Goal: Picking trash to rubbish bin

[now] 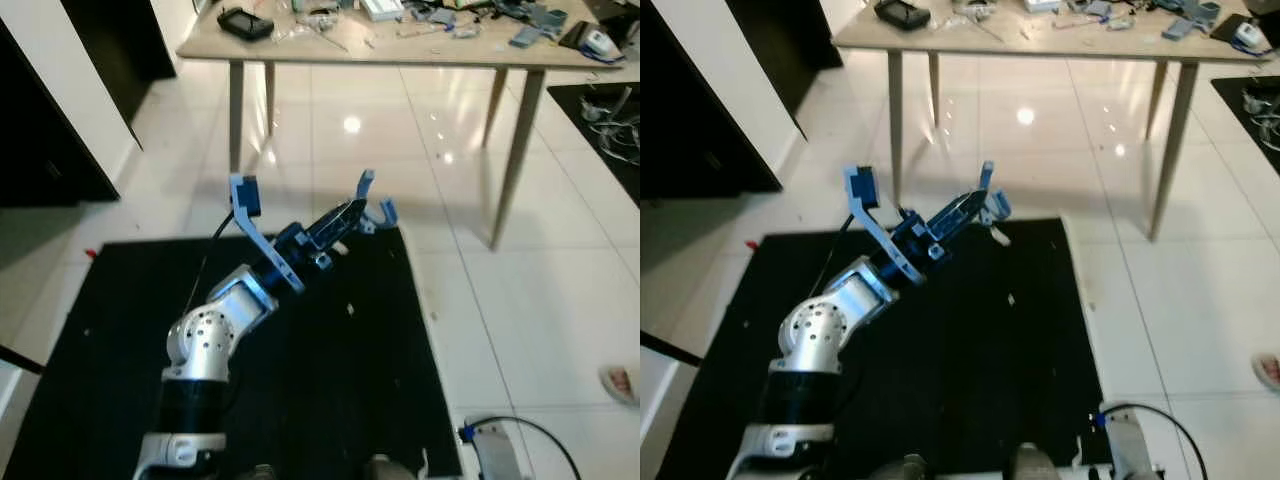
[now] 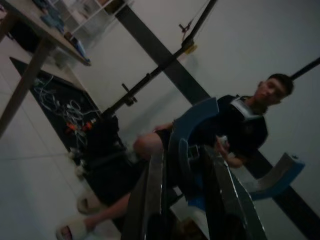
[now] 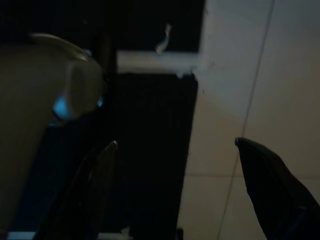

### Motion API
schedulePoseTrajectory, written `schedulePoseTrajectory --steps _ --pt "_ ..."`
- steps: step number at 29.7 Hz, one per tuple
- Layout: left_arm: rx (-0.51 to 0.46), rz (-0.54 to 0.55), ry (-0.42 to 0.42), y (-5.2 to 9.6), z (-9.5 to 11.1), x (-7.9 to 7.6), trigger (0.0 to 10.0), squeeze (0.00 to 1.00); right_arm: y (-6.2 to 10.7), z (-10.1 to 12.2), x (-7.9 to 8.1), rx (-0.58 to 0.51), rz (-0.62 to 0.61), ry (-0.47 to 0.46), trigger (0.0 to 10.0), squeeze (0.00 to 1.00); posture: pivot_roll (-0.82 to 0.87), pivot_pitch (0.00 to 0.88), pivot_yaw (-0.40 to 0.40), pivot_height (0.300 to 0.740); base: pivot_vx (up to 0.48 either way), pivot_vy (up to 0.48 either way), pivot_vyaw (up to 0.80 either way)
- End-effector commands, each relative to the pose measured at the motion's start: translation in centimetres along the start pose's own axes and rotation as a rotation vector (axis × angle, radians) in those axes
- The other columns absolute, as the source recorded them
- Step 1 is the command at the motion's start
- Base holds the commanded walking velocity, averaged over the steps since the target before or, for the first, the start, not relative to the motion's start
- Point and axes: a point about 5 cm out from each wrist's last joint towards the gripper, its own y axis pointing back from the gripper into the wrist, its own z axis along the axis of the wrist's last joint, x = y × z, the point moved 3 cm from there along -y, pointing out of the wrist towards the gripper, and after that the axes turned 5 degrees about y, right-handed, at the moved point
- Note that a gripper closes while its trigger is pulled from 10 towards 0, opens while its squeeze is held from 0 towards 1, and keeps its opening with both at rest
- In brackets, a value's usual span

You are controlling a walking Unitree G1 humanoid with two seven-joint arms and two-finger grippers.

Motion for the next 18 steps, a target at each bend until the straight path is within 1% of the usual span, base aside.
schedulePoseTrajectory --steps 1,11,13,16,17,18 --pt "-0.001 0.025 -0.005 0.59 -0.1 0.37 10.0 0.0 0.0 -0.56 0.53 0.015 0.014 -0.009 10.0 0.0 -0.05 0.137 0.071 0.74 0.0 0.0 0.0" --pt "-0.001 0.03 -0.015 0.51 -0.18 0.46 10.0 0.0 0.13 -1.03 0.2 0.017 0.005 -0.023 10.0 0.0 -0.05 0.137 0.071 0.74 0.0 0.0 0.0" --pt "0.002 0.031 -0.018 0.5 -0.21 0.46 10.0 0.0 0.16 -1.19 0.23 0.019 0.011 -0.049 10.0 0.0 -0.05 0.137 0.071 0.74 0.0 0.0 0.0" --pt "0.002 0.031 -0.019 0.51 -0.22 0.46 10.0 0.0 0.17 -1.22 0.3 0.018 0.018 -0.055 10.0 0.0 -0.05 0.137 0.071 0.74 0.0 0.0 -0.8" --pt "0.002 0.032 -0.021 0.52 -0.24 0.48 10.0 0.0 0.19 -1.54 0.1 0.046 0.003 -0.013 10.0 0.0 -0.05 0.137 0.071 0.74 0.0 0.0 -0.76" --pt "0.002 0.032 -0.021 0.52 -0.24 0.48 10.0 0.0 0.19 -1.54 0.1 0.046 0.003 -0.013 10.0 0.0 -0.05 0.137 0.071 0.74 0.0 0.0 -0.76"
